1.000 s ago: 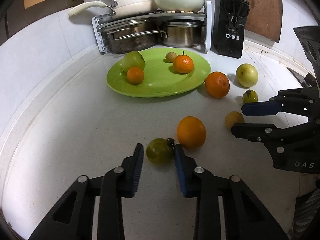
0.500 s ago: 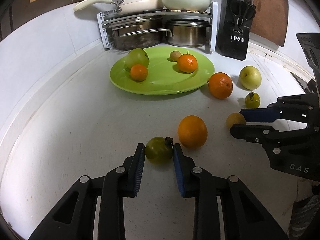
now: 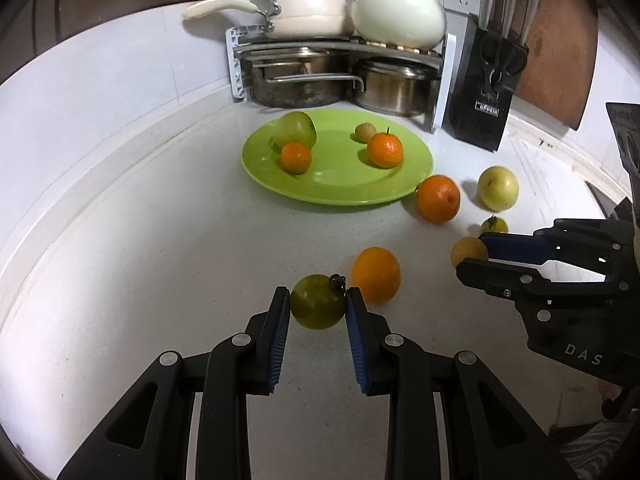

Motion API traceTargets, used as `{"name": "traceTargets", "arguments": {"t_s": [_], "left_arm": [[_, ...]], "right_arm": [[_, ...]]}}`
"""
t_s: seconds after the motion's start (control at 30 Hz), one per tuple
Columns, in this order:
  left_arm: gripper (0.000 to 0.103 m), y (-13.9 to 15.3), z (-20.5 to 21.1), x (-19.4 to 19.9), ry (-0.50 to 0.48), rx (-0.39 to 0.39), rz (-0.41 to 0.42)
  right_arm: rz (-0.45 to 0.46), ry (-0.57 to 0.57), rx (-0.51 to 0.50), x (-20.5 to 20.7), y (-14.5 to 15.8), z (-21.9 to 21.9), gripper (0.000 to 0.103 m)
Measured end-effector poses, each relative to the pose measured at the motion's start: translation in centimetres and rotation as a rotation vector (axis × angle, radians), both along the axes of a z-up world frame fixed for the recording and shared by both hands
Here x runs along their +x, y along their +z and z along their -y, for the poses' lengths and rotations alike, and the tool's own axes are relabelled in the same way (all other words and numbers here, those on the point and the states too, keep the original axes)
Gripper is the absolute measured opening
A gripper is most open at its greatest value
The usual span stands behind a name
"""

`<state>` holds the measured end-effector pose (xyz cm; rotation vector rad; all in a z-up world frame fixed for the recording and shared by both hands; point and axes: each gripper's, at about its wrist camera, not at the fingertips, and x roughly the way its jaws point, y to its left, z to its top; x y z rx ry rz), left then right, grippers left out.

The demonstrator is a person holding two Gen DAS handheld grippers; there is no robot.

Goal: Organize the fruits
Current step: 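Lift the green fruit and kiwi and carry both over the green plate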

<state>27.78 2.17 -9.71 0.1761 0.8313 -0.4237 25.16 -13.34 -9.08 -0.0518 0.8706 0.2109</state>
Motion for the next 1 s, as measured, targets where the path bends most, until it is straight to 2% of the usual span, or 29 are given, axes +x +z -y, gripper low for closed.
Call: {"name": "traceTargets", "arguments": {"t_s": [0.53, 0.77, 1.0], "left_arm": [[0.028, 4.3, 0.3, -3.2, 0.049, -0.039, 0.065], [0.028, 6.3, 1.1, -3.4, 0.058, -0.075, 0.114], [0.028, 8.3, 2.3, -3.2, 0.066, -0.093, 0.165]], "right_arm": [[0.119, 0.027, 0.054, -2.8, 4.6, 0.6, 0.028], [0.145, 0.011, 0.107, -3.0, 6.0, 1.9, 0.028], [0.200, -0.003, 0.117, -2.9, 7.8, 2.9, 0.028]]}}
